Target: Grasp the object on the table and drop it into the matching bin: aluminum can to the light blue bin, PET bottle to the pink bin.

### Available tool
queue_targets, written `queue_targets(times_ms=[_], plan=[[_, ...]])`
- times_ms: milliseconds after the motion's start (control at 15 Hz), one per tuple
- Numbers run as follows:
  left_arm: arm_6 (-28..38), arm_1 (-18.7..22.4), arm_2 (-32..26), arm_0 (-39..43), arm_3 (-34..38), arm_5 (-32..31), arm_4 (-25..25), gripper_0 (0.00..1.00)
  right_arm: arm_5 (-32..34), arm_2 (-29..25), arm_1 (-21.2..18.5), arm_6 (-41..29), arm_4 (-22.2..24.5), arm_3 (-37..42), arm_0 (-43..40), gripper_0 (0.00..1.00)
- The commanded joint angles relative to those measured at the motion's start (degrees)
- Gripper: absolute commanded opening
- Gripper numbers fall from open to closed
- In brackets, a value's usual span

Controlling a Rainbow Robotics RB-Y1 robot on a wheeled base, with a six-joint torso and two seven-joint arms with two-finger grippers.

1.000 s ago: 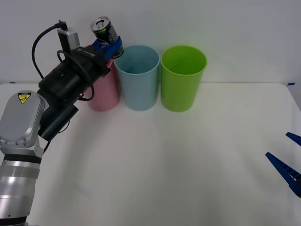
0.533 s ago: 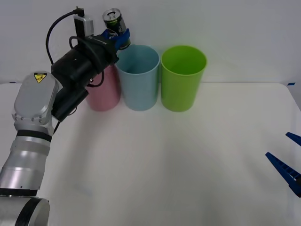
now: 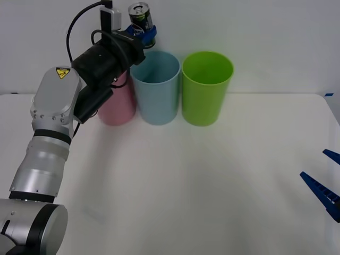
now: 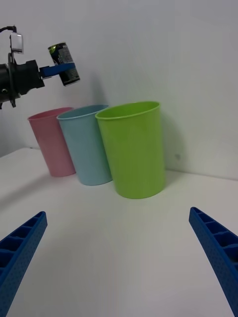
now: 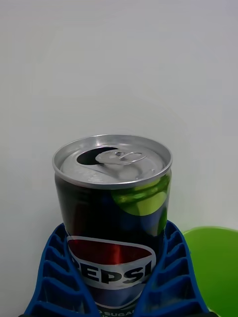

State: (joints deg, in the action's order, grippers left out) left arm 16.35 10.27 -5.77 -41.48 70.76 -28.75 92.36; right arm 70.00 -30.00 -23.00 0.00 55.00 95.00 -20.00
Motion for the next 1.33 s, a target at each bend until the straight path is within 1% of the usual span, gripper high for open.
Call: queue_targets(times_ms=[67,200,267,333,400,467,1067,1333], plan=[[-0.17,-0.16,0.06,0.00,-0.01,0.01,0.19,0.00,0.00,0.00,0.00,0.00,0.00,0.00,0.00,1.00],[-0.09,-0.25,0.41,0.00,-0.01,0.10,0.10,0.01,0.00,0.00,0.00,0.00,0.00,0.00,0.00,1.00],[-0.17,-0.16,0.59,0.00,0.08,0.10,-0.16,0.03,0.00,0.00,0.00,0.00,0.00,0.00,0.00,1.00],[-0.09,-0.25,0.94,0.00,-0.01,0.45,-0.42,0.19,0.00,0.00,0.00,0.00,0.00,0.00,0.00,1.00],[-0.17,-0.25,1.20,0.00,-0.01,1.06,-0.95,0.80,0.00,0.00,0.00,0.00,0.00,0.00,0.00,1.00],[-0.26,-0.25,1.47,-0.09,-0.01,1.33,-1.04,1.00,0.00,0.00,0.00,0.00,0.00,0.00,0.00,1.00],[-0.53,-0.16,1.73,0.17,-0.01,1.15,-2.27,1.00,0.00,0.00,0.00,0.00,0.00,0.00,0.00,1.00],[-1.58,-0.16,1.82,1.31,0.34,0.27,-4.82,1.00,0.00,0.00,0.00,0.00,0.00,0.00,0.00,1.00]])
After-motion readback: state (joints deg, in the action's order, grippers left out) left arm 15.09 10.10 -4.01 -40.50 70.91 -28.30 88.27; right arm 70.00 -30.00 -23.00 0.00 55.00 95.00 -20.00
